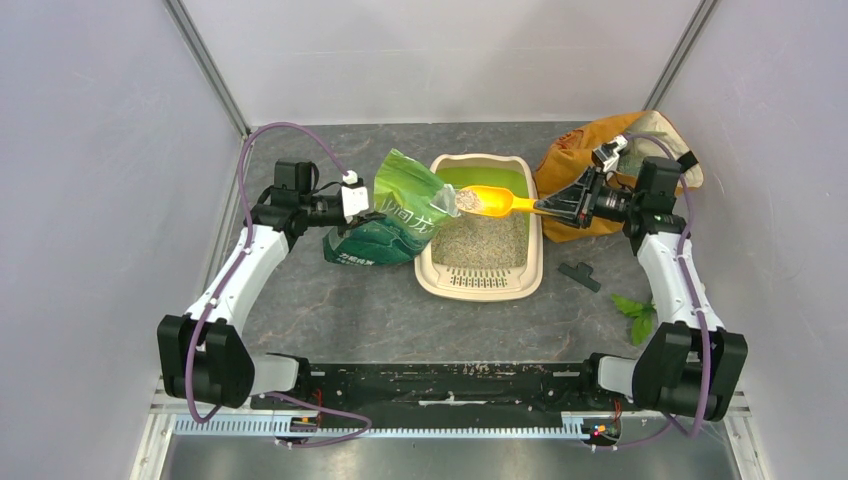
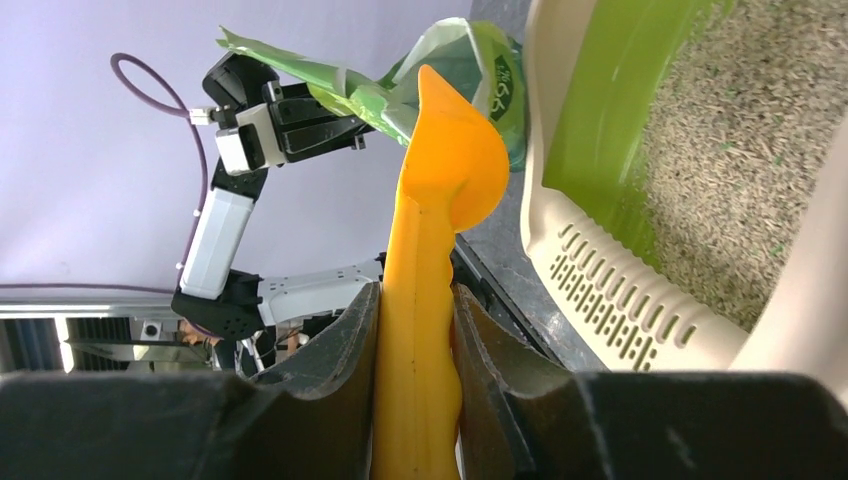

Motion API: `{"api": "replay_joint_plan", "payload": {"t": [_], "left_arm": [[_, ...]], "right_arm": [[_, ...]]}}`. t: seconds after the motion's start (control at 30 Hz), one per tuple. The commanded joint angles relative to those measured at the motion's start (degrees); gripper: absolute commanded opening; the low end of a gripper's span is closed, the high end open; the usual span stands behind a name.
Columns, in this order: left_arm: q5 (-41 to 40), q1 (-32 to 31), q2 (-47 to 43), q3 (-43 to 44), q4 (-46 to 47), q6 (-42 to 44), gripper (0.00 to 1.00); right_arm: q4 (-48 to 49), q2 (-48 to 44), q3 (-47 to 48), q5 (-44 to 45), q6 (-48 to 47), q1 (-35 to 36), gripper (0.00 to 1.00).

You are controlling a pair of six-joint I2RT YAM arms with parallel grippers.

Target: Fill the litter box with clean litter

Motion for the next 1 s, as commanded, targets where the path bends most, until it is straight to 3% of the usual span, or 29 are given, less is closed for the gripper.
{"api": "replay_joint_plan", "payload": {"t": [0.0, 0.13, 0.37, 0.6, 0.73, 0.83, 0.97], "left_arm": [[0.1, -0.2, -0.1, 1.6, 0.0, -1.7, 0.02], [-0.1, -0.2, -1.1, 1.5, -0.5, -1.8, 0.02], [-1.7, 0.4, -3.0, 0.9, -1.8, -1.5, 0.02], [-3.7, 0.4, -4.3, 1.0, -5.6, 3.4, 0.02], [-4.0, 0.3, -4.5, 1.6, -7.9, 6.2, 0.02], [-4.5, 0.3, -4.9, 1.6, -8.9, 8.1, 0.02], [-4.5, 0.3, -5.2, 1.7, -12.0, 13.3, 0.02]], "right_arm": [[-9.5, -0.1, 4.5, -1.3, -9.8, -1.6, 0.0], [-21.7, 1.5, 9.4, 6.2, -20.6, -1.6, 0.0], [-30.0, 3.7, 15.9, 20.4, -28.3, 0.0, 0.0], [-39.0, 4.7, 24.9, 43.4, -42.1, 16.5, 0.0], [-41.9, 5.6, 29.3, 52.8, -46.6, 20.8, 0.0], [-43.9, 5.5, 31.8, 53.9, -50.7, 22.0, 0.0], [-48.4, 6.3, 39.0, 46.0, -53.6, 22.0, 0.0]]}}
